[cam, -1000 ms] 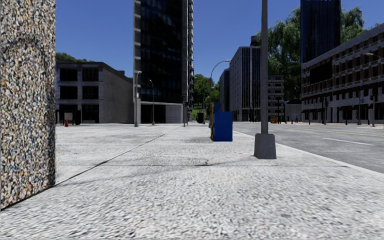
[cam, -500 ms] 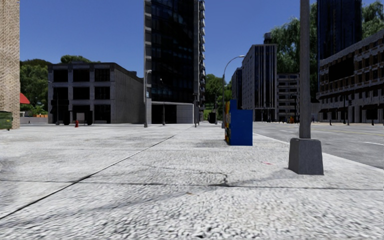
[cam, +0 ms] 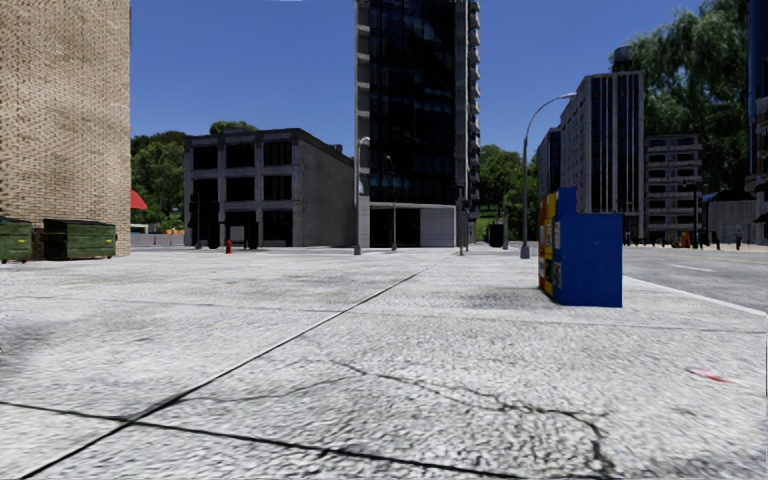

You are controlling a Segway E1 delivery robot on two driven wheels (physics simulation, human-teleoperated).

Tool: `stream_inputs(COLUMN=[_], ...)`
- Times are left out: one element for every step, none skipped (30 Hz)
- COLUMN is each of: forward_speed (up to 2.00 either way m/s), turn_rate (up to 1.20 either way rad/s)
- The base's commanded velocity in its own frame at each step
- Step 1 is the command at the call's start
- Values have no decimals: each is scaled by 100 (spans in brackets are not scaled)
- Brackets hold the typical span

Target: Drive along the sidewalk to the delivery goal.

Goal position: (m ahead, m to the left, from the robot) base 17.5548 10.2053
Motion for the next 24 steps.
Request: stream_inputs(forward_speed=[200,200,200,200,200,200,200,200,200,200,200,200,200,200,200,200,200,200,200,200,200,200,200,200], turn_rate=[49,49,49,49,49,49,49,49,49,49,49,49,49,49,49,49,49,49,49,49,49,49,49,49])
